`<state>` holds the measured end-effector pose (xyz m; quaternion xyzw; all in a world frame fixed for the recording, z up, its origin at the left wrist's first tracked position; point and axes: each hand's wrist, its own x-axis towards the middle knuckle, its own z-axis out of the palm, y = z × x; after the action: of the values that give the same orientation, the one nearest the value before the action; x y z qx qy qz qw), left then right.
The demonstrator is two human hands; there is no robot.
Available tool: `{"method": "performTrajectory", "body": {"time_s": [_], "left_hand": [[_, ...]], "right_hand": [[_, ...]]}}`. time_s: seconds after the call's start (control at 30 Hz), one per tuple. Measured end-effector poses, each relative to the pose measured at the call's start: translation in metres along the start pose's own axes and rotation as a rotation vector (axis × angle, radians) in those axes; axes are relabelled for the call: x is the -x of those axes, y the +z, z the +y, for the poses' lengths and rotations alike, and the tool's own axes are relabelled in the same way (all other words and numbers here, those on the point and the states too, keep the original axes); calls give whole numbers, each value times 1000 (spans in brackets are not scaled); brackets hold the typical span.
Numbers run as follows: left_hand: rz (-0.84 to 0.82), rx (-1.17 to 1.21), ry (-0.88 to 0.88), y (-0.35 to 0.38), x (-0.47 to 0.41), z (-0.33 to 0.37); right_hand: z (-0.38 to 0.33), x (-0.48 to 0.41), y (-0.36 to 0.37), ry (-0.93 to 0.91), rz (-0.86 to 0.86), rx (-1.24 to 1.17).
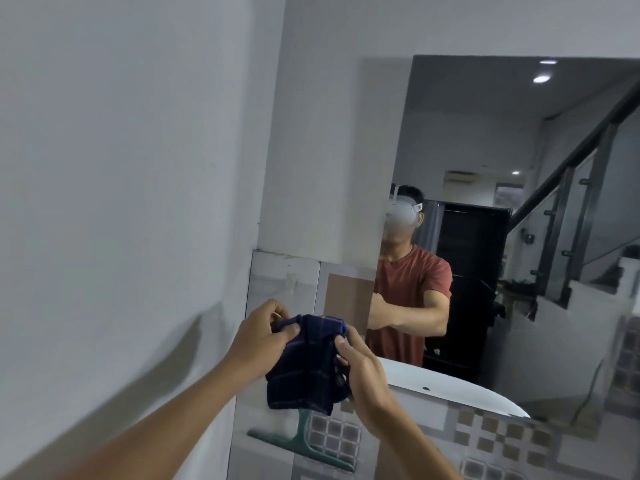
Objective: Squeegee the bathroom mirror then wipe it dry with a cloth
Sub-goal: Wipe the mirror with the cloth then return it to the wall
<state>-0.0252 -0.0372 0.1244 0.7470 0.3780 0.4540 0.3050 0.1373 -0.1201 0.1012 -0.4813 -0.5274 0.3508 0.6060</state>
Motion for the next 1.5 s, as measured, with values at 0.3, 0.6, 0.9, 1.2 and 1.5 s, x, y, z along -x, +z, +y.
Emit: {"method": "performTrajectory", "body": {"time_s": [0.3, 0.6, 0.9, 1.2, 1.5], "left_hand": [[176, -83, 178, -46, -58, 44], [236, -197, 296, -59, -117, 45], [219, -537, 350, -37, -135, 16], [179, -817, 363, -36, -106, 3], [159, -612, 240, -31, -92, -3]], "right_hand": [[-42, -48, 27, -463, 126, 509], [-64, -109, 31, -464, 141, 779], [-50, -132, 32, -286, 76, 980], [-64, -122, 26, -245, -5, 1186], [-62, -115, 23, -337, -17, 1323]]}}
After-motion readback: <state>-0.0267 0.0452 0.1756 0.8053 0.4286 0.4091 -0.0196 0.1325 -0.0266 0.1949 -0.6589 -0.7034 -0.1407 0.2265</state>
